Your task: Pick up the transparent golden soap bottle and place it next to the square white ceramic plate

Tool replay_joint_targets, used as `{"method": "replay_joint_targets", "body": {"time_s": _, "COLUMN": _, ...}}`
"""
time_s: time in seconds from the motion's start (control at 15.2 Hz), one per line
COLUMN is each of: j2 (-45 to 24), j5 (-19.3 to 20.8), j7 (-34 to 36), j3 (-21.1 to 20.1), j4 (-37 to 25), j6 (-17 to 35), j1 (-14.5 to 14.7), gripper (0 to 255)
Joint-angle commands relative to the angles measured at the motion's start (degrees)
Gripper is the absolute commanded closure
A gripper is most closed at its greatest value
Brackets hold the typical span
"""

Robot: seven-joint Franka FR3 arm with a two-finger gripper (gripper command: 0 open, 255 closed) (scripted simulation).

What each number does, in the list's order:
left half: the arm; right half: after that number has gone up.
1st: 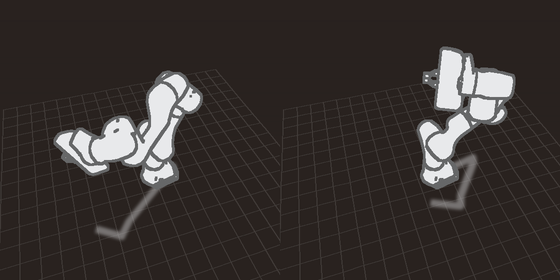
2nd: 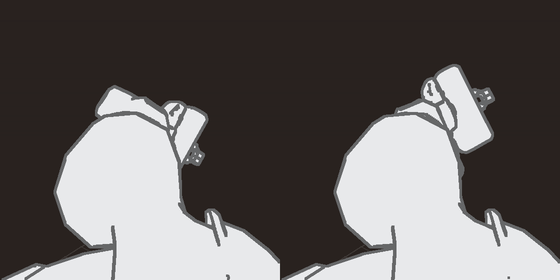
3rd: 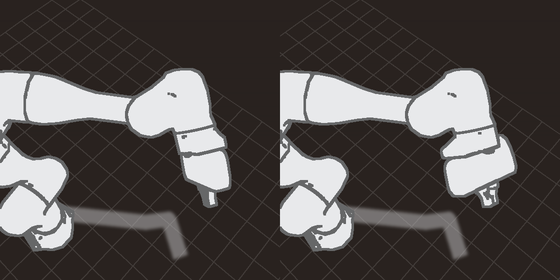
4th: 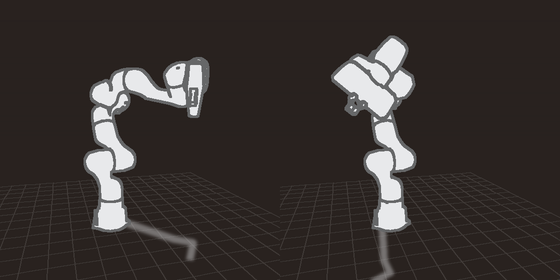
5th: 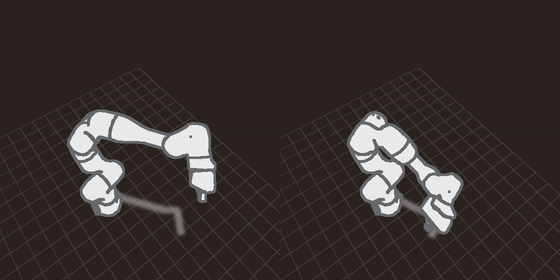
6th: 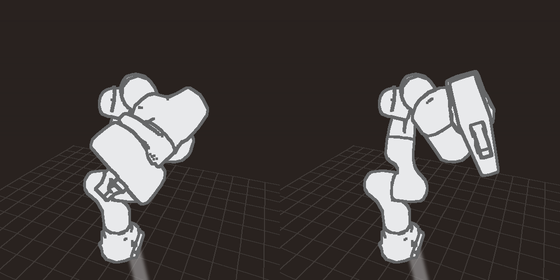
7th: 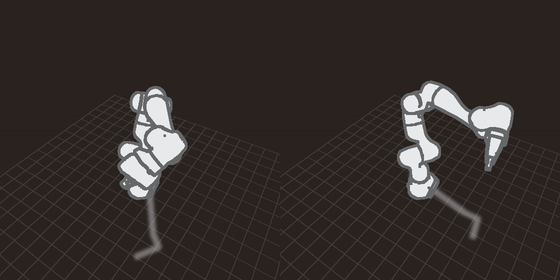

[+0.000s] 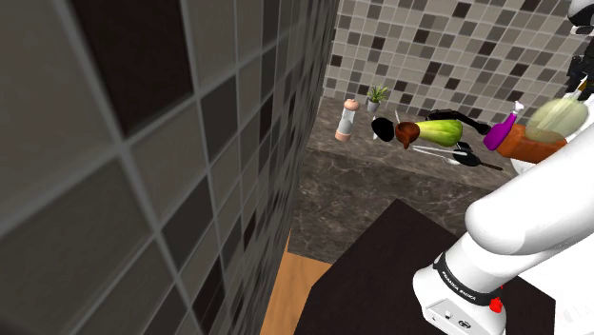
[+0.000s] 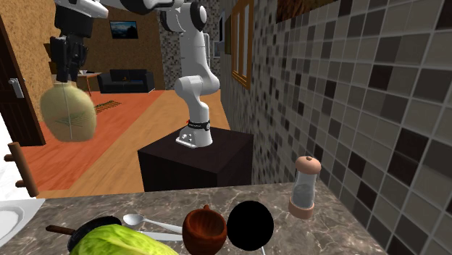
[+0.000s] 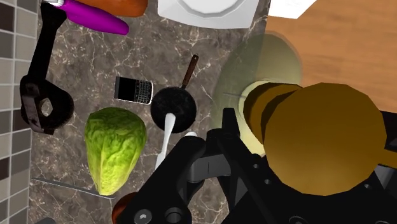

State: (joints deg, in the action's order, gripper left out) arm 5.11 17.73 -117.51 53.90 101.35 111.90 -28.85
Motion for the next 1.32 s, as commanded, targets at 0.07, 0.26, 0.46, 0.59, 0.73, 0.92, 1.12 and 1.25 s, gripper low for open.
{"method": "replay_joint_targets", "body": {"time_s": 0.07, "j2": 0.13, "j5": 0.38, "j7": 0.66, "j3": 0.05, "j4": 2.36, "j6": 2.26, "j1": -0.08, "gripper": 255}}
{"method": "replay_joint_targets", "body": {"time_s": 0.26, "j2": 0.13, "j5": 0.66, "j7": 1.20, "j3": 0.18, "j4": 4.63, "j6": 4.49, "j1": -0.19, "gripper": 255}}
{"method": "replay_joint_targets", "body": {"time_s": 0.46, "j2": -0.06, "j5": 0.81, "j7": 1.64, "j3": 0.38, "j4": 6.79, "j6": 6.74, "j1": -0.30, "gripper": 255}}
{"method": "replay_joint_targets", "body": {"time_s": 0.59, "j2": -0.29, "j5": 0.82, "j7": 1.88, "j3": 0.54, "j4": 8.16, "j6": 8.25, "j1": -0.38, "gripper": 255}}
{"method": "replay_joint_targets", "body": {"time_s": 0.73, "j2": -0.60, "j5": 0.76, "j7": 2.06, "j3": 0.73, "j4": 9.49, "j6": 9.78, "j1": -0.46, "gripper": 255}}
{"method": "replay_joint_targets", "body": {"time_s": 0.92, "j2": -1.23, "j5": 0.54, "j7": 2.25, "j3": 1.04, "j4": 11.38, "j6": 12.10, "j1": -0.57, "gripper": 255}}
{"method": "replay_joint_targets", "body": {"time_s": 1.12, "j2": -2.04, "j5": 0.14, "j7": 2.31, "j3": 1.38, "j4": 13.18, "j6": 14.46, "j1": -0.68, "gripper": 255}}
{"method": "replay_joint_targets", "body": {"time_s": 1.25, "j2": -2.69, "j5": -0.24, "j7": 2.28, "j3": 1.61, "j4": 14.31, "j6": 16.04, "j1": -0.76, "gripper": 255}}
